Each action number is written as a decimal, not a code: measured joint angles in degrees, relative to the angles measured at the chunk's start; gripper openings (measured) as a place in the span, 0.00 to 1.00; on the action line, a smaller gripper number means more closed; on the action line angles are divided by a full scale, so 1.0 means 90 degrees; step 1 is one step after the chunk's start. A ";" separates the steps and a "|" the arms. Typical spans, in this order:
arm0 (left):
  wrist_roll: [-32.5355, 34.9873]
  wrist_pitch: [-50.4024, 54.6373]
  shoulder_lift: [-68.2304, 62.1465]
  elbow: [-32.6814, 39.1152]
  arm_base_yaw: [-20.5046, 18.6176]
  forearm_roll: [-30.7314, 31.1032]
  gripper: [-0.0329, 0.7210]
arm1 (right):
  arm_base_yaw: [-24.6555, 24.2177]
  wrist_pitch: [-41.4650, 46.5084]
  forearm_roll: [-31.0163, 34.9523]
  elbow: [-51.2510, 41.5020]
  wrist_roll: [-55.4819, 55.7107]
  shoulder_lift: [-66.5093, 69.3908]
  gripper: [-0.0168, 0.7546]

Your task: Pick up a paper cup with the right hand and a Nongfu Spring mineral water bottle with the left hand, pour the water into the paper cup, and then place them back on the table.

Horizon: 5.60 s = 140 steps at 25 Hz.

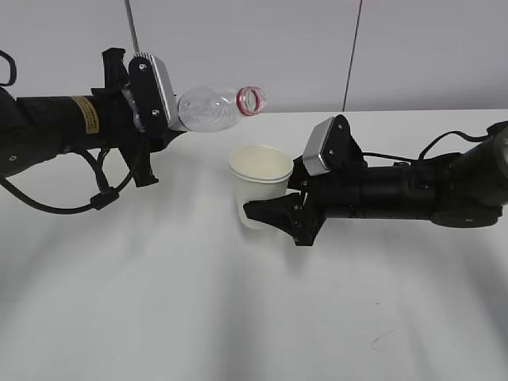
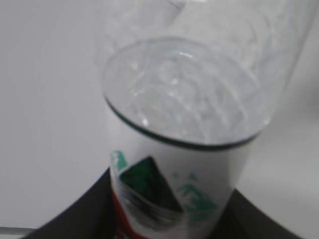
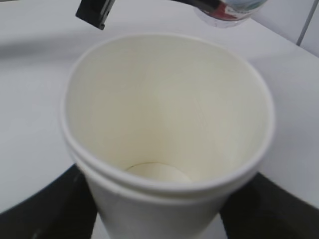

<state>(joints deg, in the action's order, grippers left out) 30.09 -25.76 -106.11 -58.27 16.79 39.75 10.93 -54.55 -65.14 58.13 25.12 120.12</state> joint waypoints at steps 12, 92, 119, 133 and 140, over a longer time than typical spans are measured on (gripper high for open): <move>0.0925 0.0014 0.0000 -0.0018 0.0006 -0.0010 0.45 | 0.0000 0.0000 -0.0088 0.0000 0.0009 0.0000 0.67; 0.4005 -0.0205 0.0000 -0.0025 0.0006 -0.0844 0.45 | 0.0000 0.0293 -0.1251 0.0000 0.0669 -0.0050 0.67; 0.4047 -0.0473 0.0000 -0.0038 0.0006 -0.0615 0.45 | 0.0000 0.0333 -0.1265 0.0000 0.0669 -0.0050 0.67; 0.4050 -0.0535 0.0000 -0.0038 0.0006 -0.0599 0.45 | 0.0000 0.0333 -0.1269 0.0000 0.0669 -0.0050 0.67; 0.4125 -0.0553 0.0000 -0.0038 0.0006 -0.0599 0.45 | 0.0000 0.0333 -0.1279 0.0000 0.0669 -0.0050 0.67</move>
<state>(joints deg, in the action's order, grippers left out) 67.22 -30.74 -106.11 -58.61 16.85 34.36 10.93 -51.55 -76.66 58.13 31.15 119.67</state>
